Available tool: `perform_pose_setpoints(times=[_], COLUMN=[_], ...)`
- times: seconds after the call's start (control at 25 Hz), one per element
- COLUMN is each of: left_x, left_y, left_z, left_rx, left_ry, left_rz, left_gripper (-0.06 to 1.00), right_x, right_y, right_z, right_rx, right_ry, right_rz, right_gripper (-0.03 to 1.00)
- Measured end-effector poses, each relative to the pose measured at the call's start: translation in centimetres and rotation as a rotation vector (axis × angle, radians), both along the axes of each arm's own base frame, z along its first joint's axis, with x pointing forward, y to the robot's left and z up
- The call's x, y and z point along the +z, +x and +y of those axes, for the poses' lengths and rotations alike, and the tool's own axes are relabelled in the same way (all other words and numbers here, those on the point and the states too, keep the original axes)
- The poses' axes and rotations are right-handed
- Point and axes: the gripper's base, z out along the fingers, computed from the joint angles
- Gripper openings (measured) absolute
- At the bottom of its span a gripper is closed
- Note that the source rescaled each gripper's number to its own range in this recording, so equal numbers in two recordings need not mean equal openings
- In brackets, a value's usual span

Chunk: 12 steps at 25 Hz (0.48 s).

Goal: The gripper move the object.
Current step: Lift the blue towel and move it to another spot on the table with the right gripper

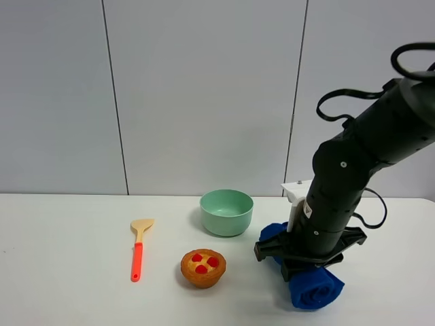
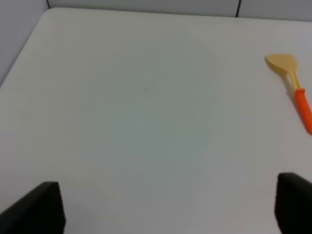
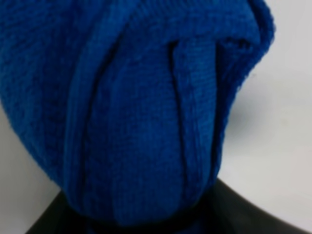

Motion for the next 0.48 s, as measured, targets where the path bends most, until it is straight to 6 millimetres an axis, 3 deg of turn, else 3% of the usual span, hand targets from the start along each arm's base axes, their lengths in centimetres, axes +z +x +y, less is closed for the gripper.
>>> perform_pose_setpoints(times=[0.2,0.48], left_x=[0.0,0.0], left_y=[0.0,0.0], left_z=[0.0,0.0], left_rx=[0.0,0.0], left_ry=[0.0,0.0], left_rz=[0.0,0.0], left_gripper=[1.0,1.0], right_x=[6.4,20.2], right_y=[-2.3,-4.1], right_z=[0.3,4.8], right_rx=[0.106,0.306], right_ry=[-0.01,0.207], right_rz=[-0.011,-0.324], right_gripper=[0.0,0.0])
